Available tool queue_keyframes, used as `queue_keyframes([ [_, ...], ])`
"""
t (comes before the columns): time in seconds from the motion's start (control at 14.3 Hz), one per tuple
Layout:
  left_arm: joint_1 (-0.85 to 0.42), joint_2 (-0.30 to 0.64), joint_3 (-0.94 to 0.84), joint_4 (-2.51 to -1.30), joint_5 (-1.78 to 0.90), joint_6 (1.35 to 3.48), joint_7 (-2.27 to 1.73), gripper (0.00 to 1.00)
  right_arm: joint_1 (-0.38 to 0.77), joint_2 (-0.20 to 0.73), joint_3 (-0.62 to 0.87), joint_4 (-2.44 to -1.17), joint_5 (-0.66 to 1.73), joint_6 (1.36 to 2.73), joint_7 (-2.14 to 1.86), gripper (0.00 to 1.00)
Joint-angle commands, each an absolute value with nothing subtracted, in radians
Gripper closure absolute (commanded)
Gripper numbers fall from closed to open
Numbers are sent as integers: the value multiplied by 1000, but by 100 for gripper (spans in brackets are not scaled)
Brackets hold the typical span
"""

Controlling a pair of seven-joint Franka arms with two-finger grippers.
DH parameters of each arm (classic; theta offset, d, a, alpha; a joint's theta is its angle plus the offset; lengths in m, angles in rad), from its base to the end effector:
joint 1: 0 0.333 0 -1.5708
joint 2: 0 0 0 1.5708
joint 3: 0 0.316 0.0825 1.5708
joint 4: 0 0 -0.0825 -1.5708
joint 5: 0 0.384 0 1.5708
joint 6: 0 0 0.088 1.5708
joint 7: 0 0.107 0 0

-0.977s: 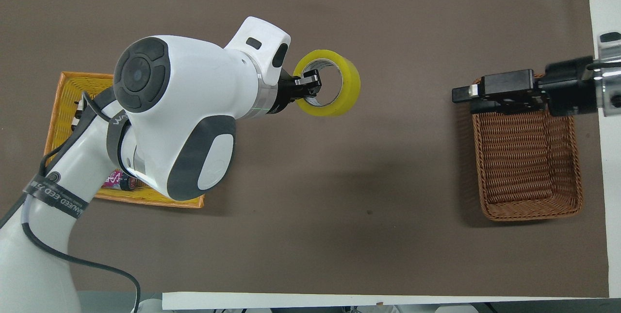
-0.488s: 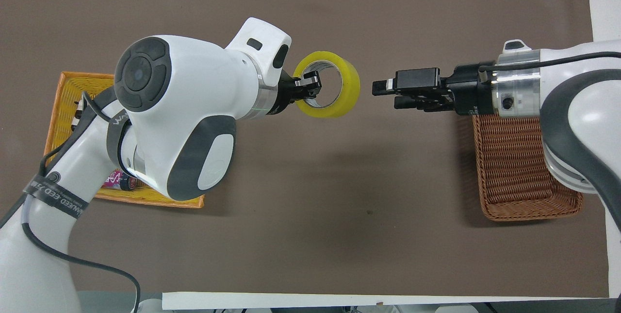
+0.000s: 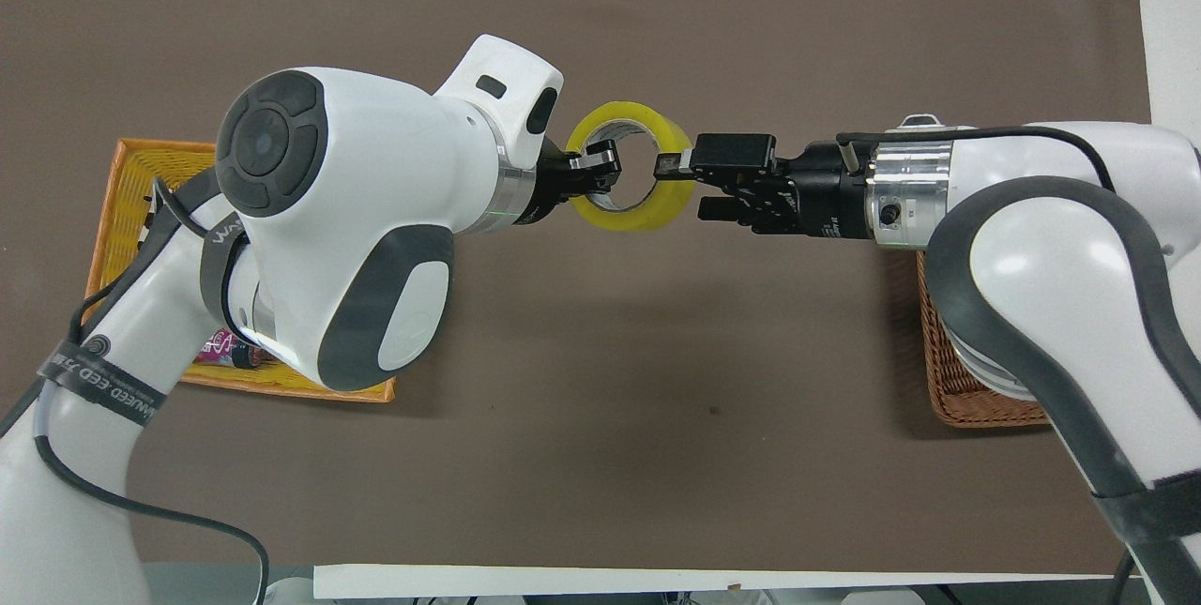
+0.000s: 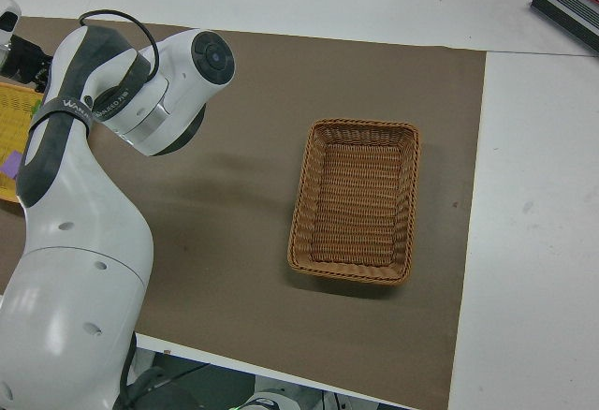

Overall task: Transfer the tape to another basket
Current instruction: 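Close the right gripper on the tape roll rim beside the left gripper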

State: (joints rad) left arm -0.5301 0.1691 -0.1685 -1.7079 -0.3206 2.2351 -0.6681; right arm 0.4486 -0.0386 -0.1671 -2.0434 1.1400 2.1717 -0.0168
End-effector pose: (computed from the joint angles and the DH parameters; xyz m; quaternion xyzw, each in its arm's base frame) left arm 0.4927 -0.4170 0.5273 0.9701 0.0631 0.0388 0.2312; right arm 0.5356 0.1903 0.4947 -0.8679 0.1398 -0.0062 0.4766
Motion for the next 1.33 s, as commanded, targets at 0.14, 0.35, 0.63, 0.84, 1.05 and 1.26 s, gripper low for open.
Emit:
queue_keyframes([
  [0.14, -534, 155, -158, -1700, -334, 2203, -653, 100, 451, -57, -172, -2068, 1163, 2194, -11, 0],
  [0.35, -531, 149, -158, -1709, -334, 2197, -652, 100, 457, -58, -169, -2068, 1163, 2195, -15, 1],
  [0.63, -529, 146, -156, -1710, -333, 2181, -652, 100, 494, -58, -170, -2068, 1160, 2203, -38, 1],
  [0.84, -531, 146, -158, -1710, -333, 2184, -652, 100, 495, -60, -170, -2080, 1158, 2201, -90, 2],
  [1.05, -535, 146, -158, -1712, -333, 2183, -652, 100, 495, -60, -170, -2082, 1158, 2200, -109, 7],
  [1.26, -535, 146, -158, -1712, -333, 2181, -652, 100, 483, -61, -170, -2082, 1158, 2184, -110, 7],
])
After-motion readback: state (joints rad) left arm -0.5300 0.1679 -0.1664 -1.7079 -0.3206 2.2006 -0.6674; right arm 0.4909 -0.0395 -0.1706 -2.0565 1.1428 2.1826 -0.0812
